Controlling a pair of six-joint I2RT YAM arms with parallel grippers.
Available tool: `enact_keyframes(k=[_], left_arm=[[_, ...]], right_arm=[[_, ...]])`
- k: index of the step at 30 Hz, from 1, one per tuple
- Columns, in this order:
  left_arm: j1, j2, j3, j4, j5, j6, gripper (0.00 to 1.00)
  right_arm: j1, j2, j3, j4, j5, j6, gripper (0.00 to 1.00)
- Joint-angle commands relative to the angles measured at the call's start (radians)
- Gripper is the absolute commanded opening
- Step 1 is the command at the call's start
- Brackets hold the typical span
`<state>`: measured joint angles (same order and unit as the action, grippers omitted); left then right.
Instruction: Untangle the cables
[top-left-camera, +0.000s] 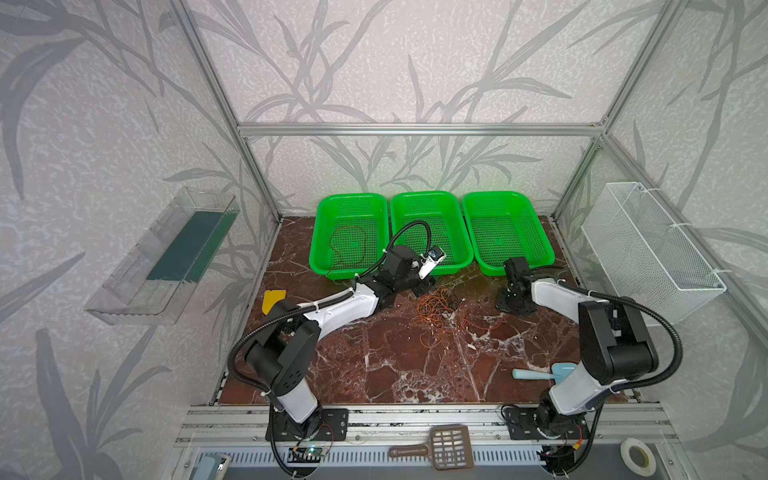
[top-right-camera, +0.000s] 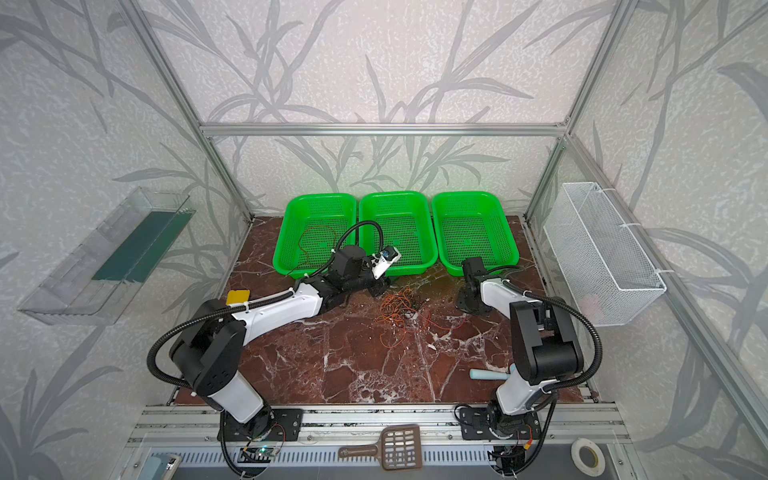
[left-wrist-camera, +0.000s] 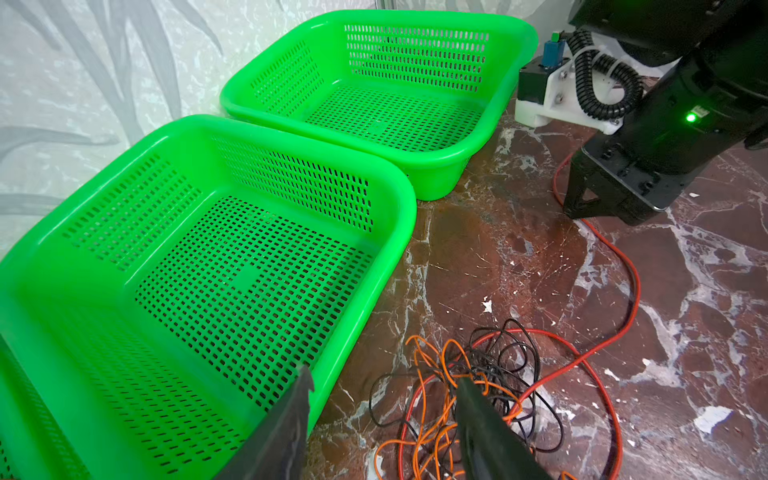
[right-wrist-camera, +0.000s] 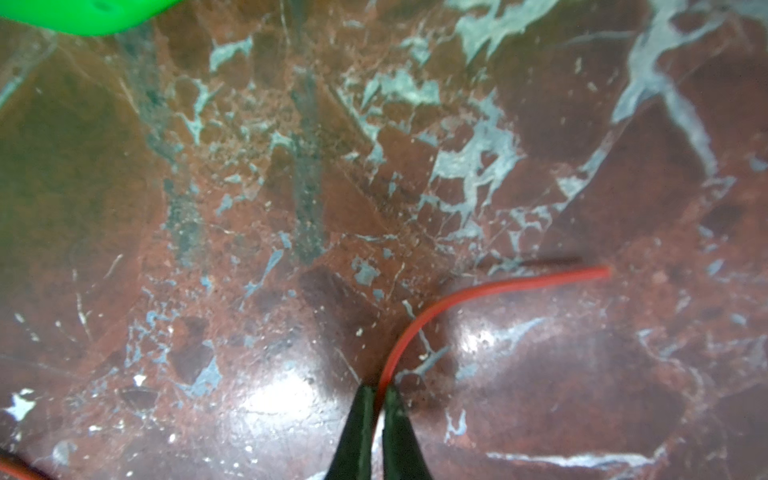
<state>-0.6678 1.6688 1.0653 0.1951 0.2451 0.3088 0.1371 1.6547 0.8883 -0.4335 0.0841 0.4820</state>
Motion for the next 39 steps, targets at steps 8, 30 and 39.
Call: enact_keyframes(k=[8,30,39], left_arm=[[-0.051,-0.038,0.037,0.043,0.058,-0.095,0.65],[-0.255,0.21,0.105,0.254,0.042,-0.284,0.89],[-0.278,0.3,0.244,0.195,-0.01,-0.239,0.74]], right_arm=[[0.0,-0.203,0.025,-0.058,-0.082,0.012,0.0],[0.047,-0.507,0.129,-0.001,-0.269,-0.006,0.0],[0.055,-0.506,0.136,0.022,-0.311,0.004,0.0]])
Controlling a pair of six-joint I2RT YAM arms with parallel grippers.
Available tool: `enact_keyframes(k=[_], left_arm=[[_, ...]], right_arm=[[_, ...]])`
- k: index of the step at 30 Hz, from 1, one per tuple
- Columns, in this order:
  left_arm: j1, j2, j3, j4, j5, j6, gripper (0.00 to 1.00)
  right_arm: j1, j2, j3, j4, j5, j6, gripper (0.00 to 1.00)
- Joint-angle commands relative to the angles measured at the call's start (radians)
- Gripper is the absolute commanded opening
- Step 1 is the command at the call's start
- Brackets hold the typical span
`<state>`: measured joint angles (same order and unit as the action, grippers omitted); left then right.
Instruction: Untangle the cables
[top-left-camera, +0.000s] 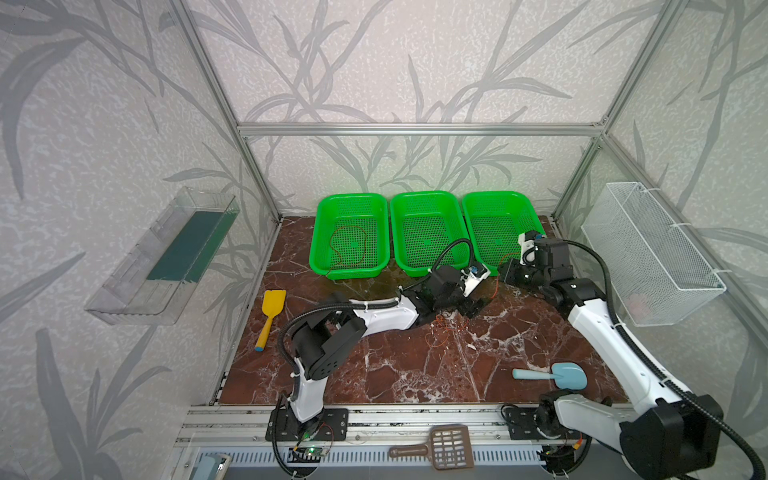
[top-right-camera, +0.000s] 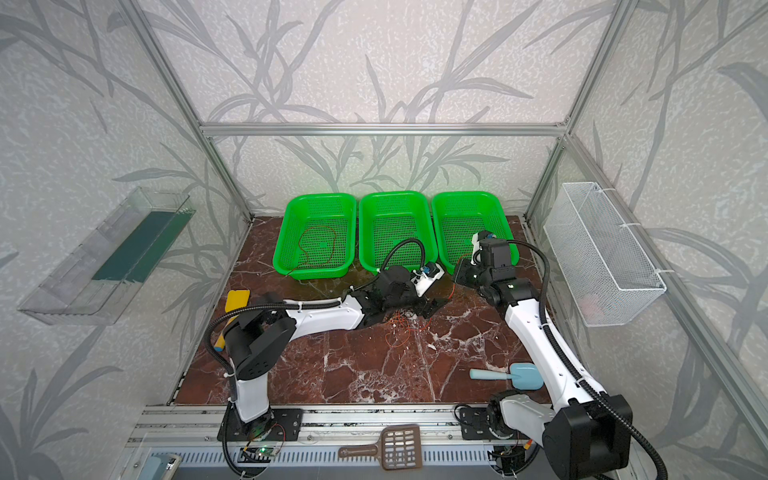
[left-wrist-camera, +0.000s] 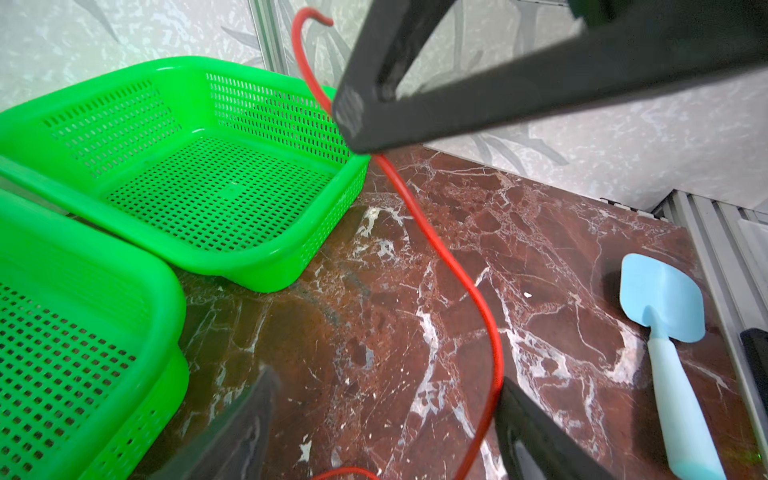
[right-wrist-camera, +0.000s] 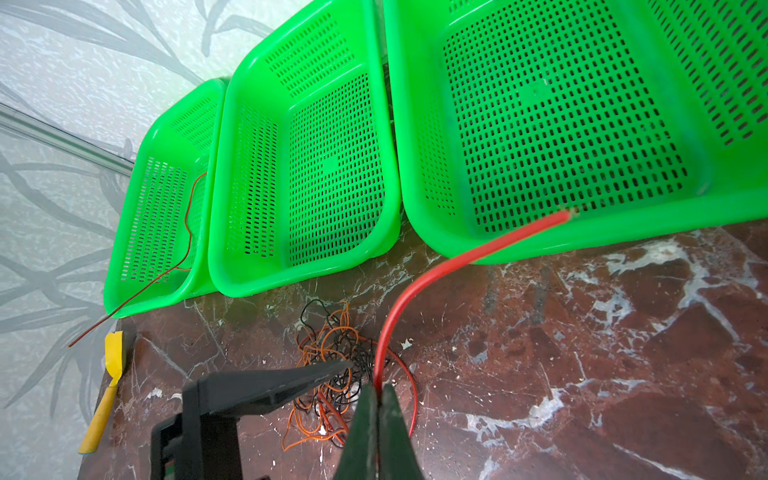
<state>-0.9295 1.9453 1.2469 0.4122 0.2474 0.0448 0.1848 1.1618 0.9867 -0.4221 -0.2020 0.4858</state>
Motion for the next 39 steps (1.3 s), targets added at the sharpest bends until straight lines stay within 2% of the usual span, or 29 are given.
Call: enact_keyframes(k=[1,4,6,7,9,12,13,15,18,20,21,24,28,35,39], left_arm=[[-0.02,0.032,0.075,-0.029,-0.008,0.03,0.71],[-0.024,0.048,0.095,-0.033,0.007,0.032,0.64],[-0.023,0.052,0.094,-0.032,0.009,0.029,0.53],[-0.023,0.05,0.092,-0.03,0.006,0.029,0.47],[-0.022,0.042,0.085,-0.026,0.001,0.032,0.21],[-0.023,0.013,0.057,0.008,-0.023,0.036,0.02],[-0.023,-0.001,0.046,0.019,-0.035,0.039,0.0],[-0.022,-0.04,0.024,0.038,-0.07,0.048,0.0],[-0.009,-0.099,0.003,0.042,-0.115,0.054,0.0],[0.007,-0.139,-0.005,0.039,-0.126,0.039,0.0],[0.019,-0.157,-0.006,0.034,-0.127,0.027,0.0],[0.04,-0.196,-0.002,0.011,-0.124,0.012,0.0],[0.043,-0.221,0.011,-0.02,-0.143,0.027,0.0],[0.072,-0.259,0.057,-0.075,-0.177,-0.028,0.0],[0.072,-0.276,0.101,-0.105,-0.166,-0.043,0.0]], right_arm=[[0.007,-0.014,0.039,0.014,-0.026,0.002,0.0],[0.008,-0.016,0.039,0.021,-0.022,0.007,0.0],[0.008,-0.014,0.04,0.023,-0.023,0.008,0.0],[0.008,-0.014,0.041,0.026,-0.026,0.011,0.0],[0.011,-0.014,0.032,0.038,-0.033,0.016,0.0],[0.012,-0.016,0.021,0.069,-0.056,0.003,0.0],[0.012,-0.017,0.021,0.074,-0.068,-0.011,0.0],[0.012,-0.025,0.019,0.084,-0.088,-0.049,0.13],[0.012,-0.048,0.003,0.107,-0.094,-0.111,0.51],[0.01,-0.072,-0.009,0.11,-0.082,-0.153,0.7],[0.01,-0.085,-0.02,0.119,-0.079,-0.172,0.75],[0.01,-0.119,-0.059,0.17,-0.118,-0.206,0.81],[0.01,-0.143,-0.116,0.236,-0.166,-0.192,0.85],[0.012,-0.208,-0.287,0.409,-0.239,-0.182,0.87],[0.068,-0.166,-0.373,0.525,-0.272,-0.201,0.87]])
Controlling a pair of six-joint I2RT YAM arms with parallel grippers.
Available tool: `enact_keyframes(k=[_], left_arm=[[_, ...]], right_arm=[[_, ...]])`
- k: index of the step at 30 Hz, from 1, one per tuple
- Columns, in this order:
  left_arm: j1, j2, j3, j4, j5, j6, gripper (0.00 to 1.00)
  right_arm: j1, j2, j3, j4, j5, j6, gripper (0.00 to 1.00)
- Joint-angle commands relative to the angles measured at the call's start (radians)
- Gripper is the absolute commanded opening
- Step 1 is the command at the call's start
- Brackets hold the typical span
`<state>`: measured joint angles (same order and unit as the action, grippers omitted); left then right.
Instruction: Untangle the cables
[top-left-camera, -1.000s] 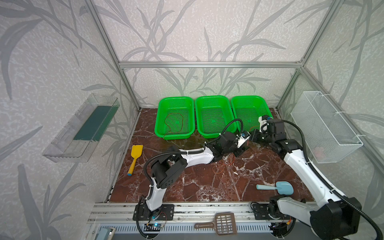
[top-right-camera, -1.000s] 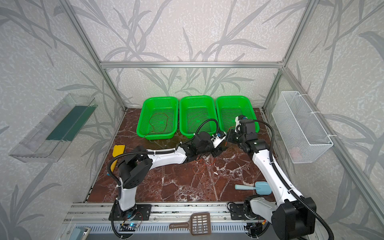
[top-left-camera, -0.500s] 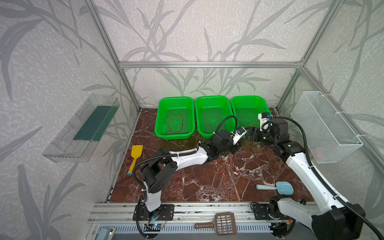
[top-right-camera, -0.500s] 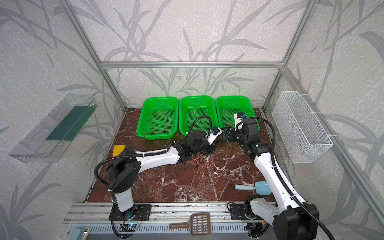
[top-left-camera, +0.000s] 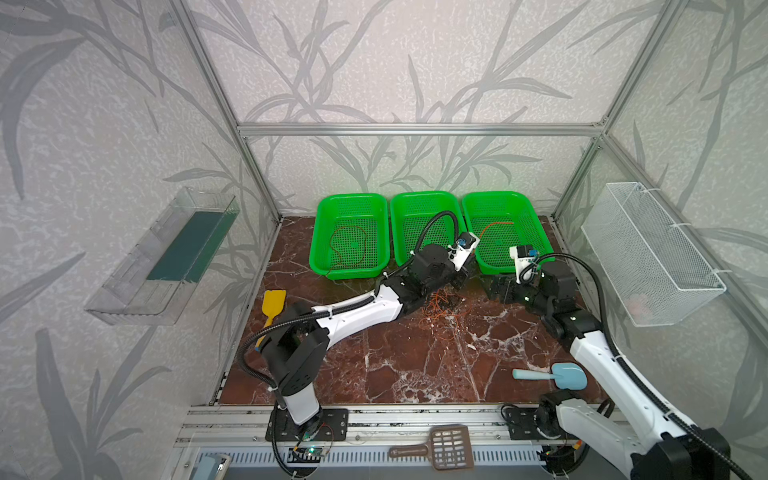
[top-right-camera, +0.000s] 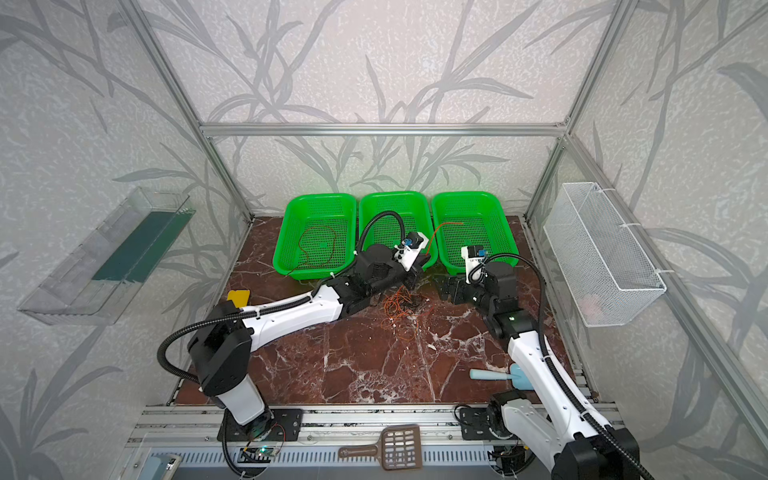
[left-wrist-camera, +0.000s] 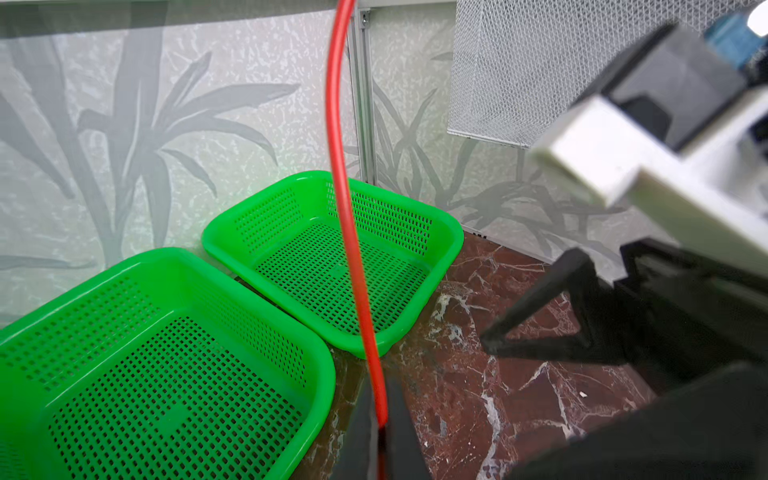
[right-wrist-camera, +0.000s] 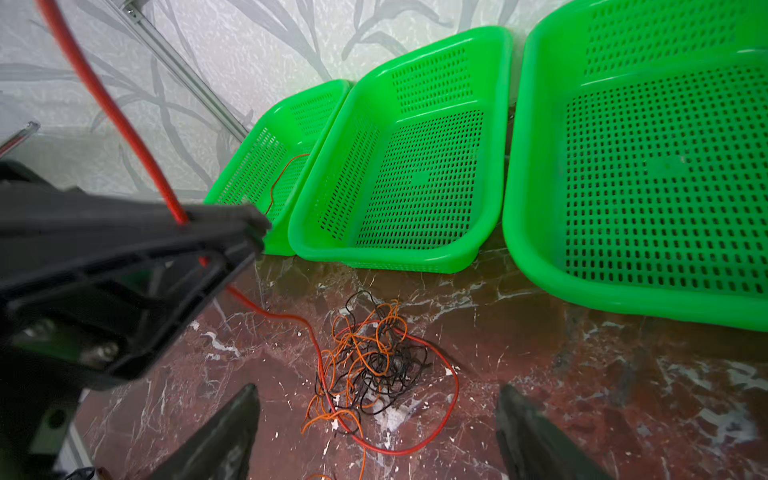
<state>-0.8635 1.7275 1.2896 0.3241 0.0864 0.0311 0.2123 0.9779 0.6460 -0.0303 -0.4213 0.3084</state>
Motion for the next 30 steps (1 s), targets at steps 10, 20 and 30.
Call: enact_keyframes(k=[10,20,30], left_arm=[[0.006,-0.068,0.148,-0.084,0.014,-0.066,0.0],[0.004,-0.069,0.243,-0.148,0.033,-0.083,0.0],[0.012,-0.014,0.434,-0.276,0.04,-0.052,0.0]], right_arm=[[0.287,0.274,-0.004,0.274,0.078,-0.115,0.86],[0.294,0.507,0.057,0.369,0.035,-0.139,0.73],[0.294,0.601,0.034,0.405,0.051,-0.107,0.5]])
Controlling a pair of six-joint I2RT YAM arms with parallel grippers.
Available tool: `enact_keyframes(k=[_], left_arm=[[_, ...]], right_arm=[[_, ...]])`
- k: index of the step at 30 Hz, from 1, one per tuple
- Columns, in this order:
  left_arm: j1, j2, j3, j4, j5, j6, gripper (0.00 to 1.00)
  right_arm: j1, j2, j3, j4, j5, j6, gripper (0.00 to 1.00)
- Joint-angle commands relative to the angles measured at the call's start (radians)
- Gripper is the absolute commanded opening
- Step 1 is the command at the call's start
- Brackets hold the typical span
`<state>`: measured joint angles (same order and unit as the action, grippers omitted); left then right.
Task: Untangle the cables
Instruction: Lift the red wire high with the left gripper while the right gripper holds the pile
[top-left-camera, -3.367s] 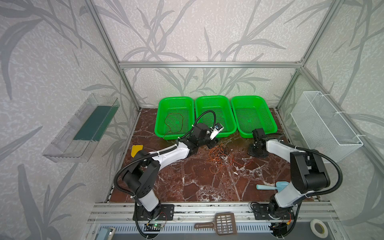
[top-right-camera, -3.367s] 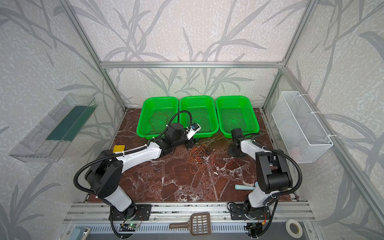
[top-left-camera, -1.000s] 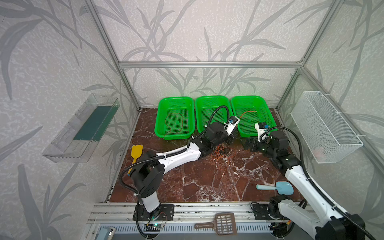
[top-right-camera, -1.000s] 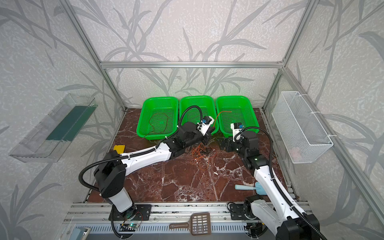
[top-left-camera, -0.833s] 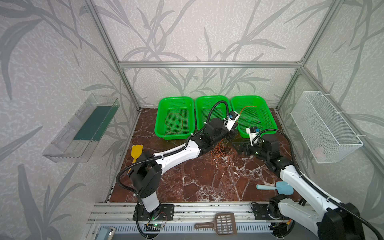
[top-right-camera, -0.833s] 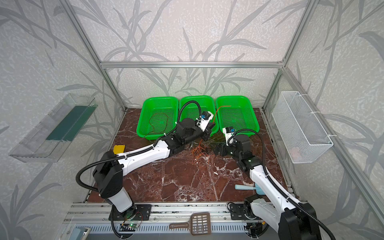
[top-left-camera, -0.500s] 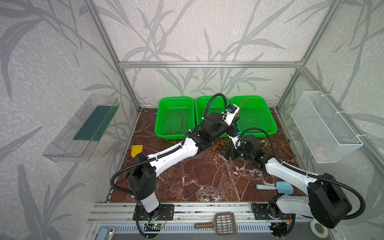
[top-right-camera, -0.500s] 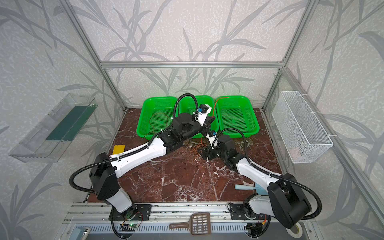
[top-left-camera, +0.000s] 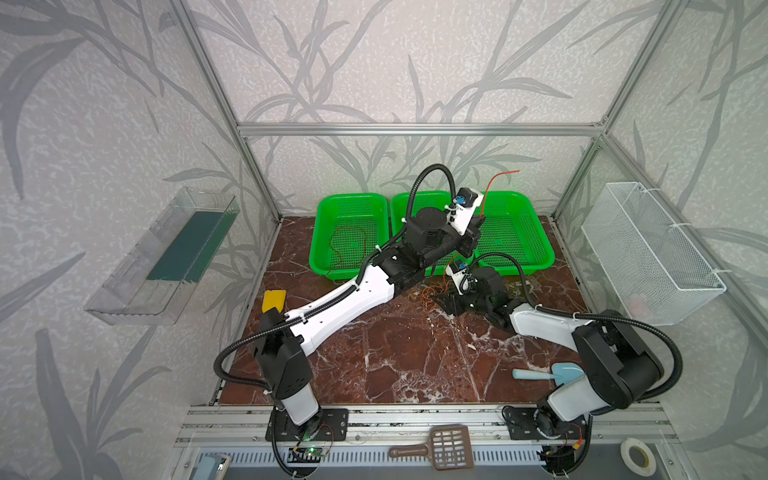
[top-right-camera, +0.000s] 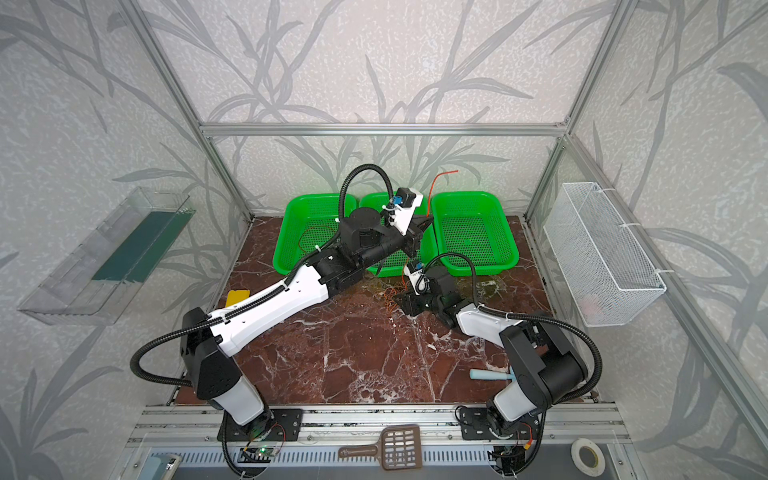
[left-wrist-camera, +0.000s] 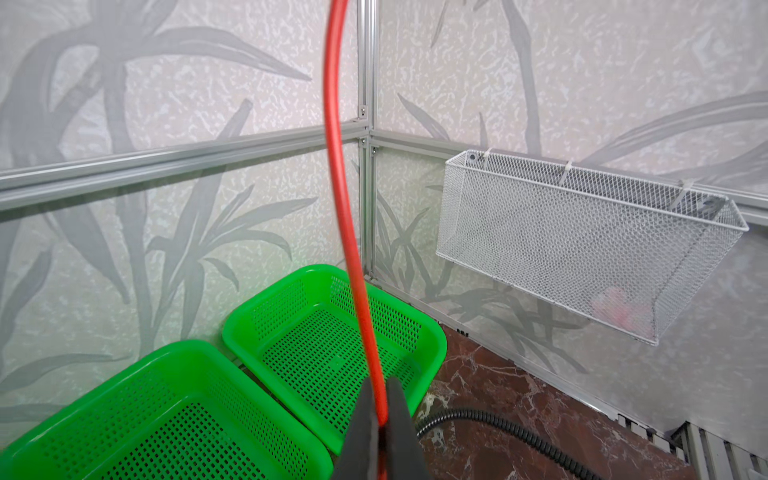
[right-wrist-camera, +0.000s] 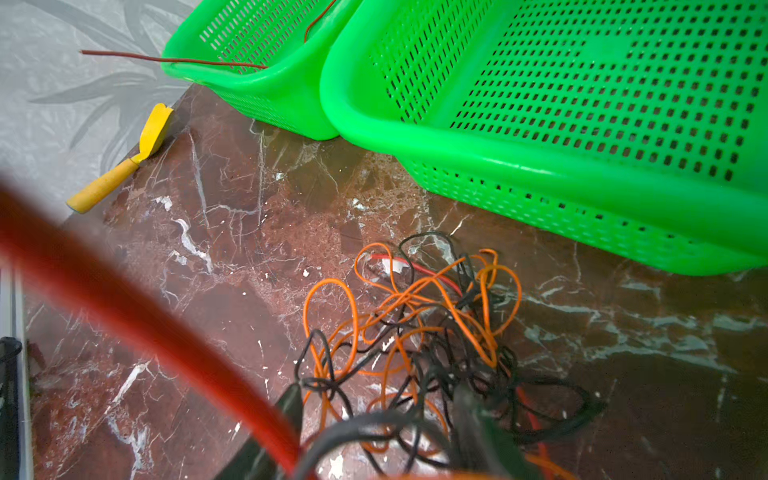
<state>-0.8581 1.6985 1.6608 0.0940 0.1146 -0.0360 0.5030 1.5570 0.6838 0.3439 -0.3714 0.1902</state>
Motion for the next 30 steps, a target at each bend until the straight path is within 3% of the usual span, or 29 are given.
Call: enact_keyframes(k=[1,11,30], left_arm=[[0.011,0.021,0.089,-0.064,0.01,0.02,0.0],[0.054,0.061,0.291,-0.154,0.013,0.075,0.0],[0.15,0.078,0.54,-0.233,-0.016,0.177,0.0]], right_arm=[[0.004,0.031,-0.004,0.024,0.001,0.017,0.48],[0.004,0.104,-0.059,0.088,-0.041,0.114,0.38],[0.004,0.175,-0.084,0.094,-0.035,0.148,0.33]])
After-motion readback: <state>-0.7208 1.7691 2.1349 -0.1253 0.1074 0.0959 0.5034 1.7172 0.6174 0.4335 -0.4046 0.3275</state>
